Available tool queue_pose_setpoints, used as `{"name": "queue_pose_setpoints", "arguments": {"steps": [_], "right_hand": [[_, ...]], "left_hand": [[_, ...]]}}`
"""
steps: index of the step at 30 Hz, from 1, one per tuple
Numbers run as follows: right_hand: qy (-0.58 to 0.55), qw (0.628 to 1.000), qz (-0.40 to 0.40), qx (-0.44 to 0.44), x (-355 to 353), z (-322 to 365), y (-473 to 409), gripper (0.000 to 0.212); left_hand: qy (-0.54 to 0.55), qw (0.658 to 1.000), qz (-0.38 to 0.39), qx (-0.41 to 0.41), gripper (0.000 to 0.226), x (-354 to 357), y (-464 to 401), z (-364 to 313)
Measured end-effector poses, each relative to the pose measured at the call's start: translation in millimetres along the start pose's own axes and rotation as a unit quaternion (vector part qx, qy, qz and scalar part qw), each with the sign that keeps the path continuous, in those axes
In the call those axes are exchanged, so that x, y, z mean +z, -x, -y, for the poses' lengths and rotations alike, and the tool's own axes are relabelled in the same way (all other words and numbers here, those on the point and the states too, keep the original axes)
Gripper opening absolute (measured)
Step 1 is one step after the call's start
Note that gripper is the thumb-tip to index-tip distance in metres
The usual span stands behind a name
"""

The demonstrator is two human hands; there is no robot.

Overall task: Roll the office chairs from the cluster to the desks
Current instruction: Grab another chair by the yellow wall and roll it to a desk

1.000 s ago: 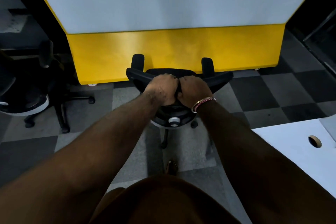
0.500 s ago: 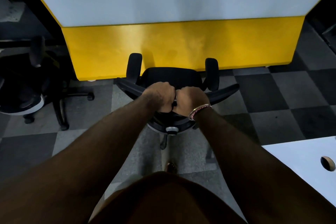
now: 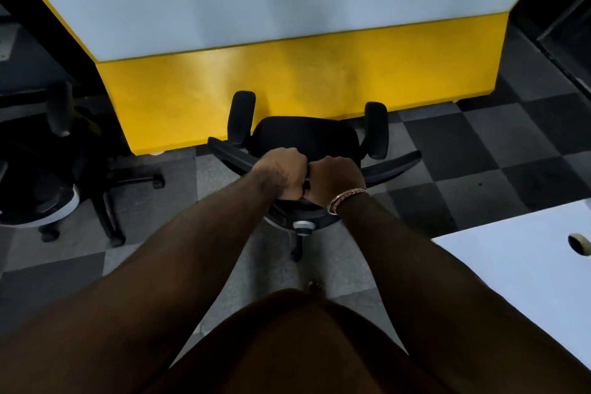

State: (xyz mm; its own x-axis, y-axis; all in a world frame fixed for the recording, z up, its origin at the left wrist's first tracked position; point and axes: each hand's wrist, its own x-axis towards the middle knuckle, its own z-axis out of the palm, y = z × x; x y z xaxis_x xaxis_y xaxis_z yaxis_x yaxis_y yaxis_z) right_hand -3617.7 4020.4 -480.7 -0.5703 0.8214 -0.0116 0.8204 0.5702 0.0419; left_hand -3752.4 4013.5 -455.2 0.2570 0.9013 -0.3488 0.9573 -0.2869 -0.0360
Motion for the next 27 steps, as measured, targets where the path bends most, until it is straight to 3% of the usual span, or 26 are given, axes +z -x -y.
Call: {"name": "queue_pose_setpoints", "arguments": {"steps": [6,11,18,21,27], "right_hand": [[0.003,0.999,-0.015,0.041,0,50,27,0.033],[0.0,0.995,0.016,0.096,-1,97,58,0.033],[0.031,0.99,0.013,0.138,-2,152,110,0.031],[0.03,0.986,0.029,0.16,-4,175,138,0.028],[0.029,0.98,0.029,0.193,-8,223,200,0.02]], "left_hand": [[-0.053,0.997,-0.01,0.058,0.035,21,37,18],[-0.09,0.99,-0.012,0.109,0.025,41,78,25],[-0.047,0.988,-0.037,0.141,0.03,70,133,21],[-0.04,0.982,-0.068,0.169,0.044,83,165,14],[-0.043,0.973,-0.093,0.207,0.042,105,232,-3]]}}
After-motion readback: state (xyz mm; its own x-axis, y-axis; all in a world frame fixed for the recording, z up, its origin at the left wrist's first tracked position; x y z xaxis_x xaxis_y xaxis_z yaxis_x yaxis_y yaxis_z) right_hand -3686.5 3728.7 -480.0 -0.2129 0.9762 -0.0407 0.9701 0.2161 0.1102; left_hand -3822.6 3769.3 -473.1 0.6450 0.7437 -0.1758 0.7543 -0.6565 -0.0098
